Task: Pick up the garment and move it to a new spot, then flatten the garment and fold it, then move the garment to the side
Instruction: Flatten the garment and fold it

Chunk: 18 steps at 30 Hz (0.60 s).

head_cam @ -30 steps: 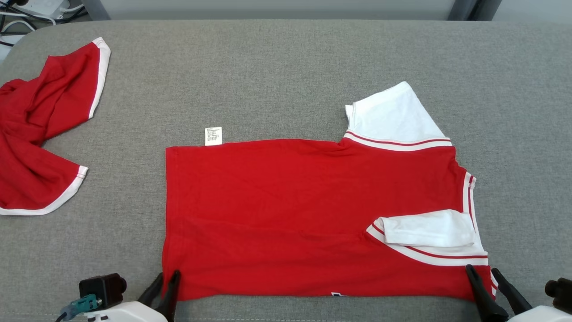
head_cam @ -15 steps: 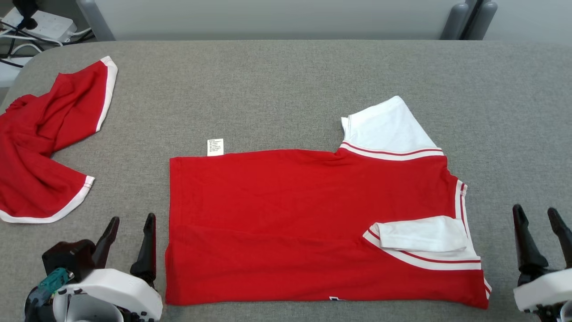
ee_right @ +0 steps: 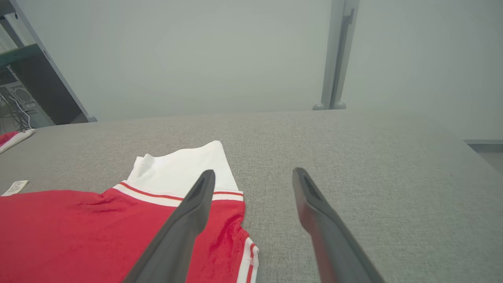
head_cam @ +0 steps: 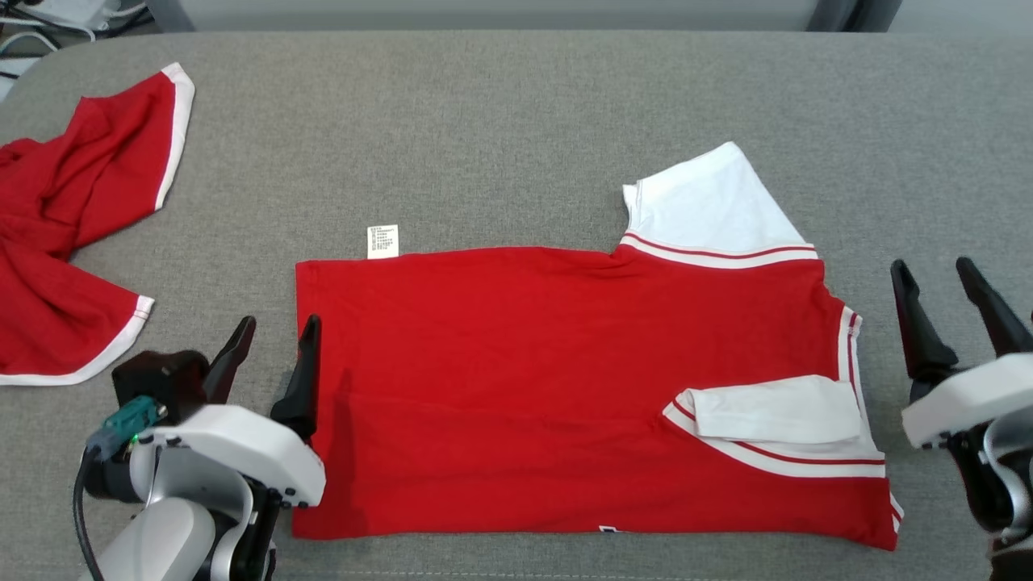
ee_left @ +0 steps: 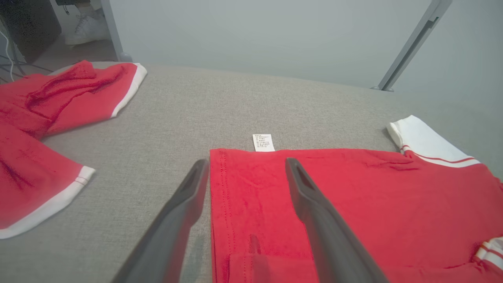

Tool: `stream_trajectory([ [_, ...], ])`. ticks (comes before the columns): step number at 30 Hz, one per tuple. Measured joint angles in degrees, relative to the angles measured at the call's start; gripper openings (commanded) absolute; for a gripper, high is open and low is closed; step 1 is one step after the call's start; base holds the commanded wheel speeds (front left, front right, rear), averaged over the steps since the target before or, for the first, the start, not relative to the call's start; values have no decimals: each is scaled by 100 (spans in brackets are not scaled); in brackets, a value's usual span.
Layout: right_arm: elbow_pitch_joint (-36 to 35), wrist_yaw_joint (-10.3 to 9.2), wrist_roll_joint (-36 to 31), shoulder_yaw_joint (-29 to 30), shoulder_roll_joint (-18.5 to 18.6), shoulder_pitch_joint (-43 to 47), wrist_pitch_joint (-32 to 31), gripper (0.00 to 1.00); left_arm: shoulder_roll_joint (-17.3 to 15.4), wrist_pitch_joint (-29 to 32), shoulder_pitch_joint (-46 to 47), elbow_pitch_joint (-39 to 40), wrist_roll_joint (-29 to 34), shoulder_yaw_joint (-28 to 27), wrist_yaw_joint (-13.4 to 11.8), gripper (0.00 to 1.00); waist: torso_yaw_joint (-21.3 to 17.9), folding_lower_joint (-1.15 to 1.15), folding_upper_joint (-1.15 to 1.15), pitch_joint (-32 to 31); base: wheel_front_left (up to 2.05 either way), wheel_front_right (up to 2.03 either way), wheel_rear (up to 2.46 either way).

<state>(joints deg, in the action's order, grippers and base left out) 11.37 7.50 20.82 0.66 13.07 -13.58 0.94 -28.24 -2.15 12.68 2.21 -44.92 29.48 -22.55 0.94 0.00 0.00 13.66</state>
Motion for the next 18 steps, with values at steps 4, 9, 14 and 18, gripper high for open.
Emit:
stream_trajectory([
  [4, 354, 0, 30, -212, 364, -692, -279, 100, 164, 181, 491, -355, -109, 88, 275, 100, 78, 0, 0, 262, 0, 0, 0],
  [9, 822, 0, 101, -665, 754, -1575, -658, 100, 391, 406, 1151, -948, -253, 185, 665, 100, 240, 0, 0, 602, 0, 0, 0],
  [14, 1349, 0, 415, -1287, 1088, -2508, -1037, 100, 627, 515, 1806, -1662, -437, 238, 1102, 100, 461, 0, 0, 993, 0, 0, 0],
  [18, 1692, 0, 570, -1671, 1236, -3082, -1266, 100, 770, 568, 2212, -2034, -478, 271, 1335, 100, 585, 0, 0, 1241, 0, 0, 0],
])
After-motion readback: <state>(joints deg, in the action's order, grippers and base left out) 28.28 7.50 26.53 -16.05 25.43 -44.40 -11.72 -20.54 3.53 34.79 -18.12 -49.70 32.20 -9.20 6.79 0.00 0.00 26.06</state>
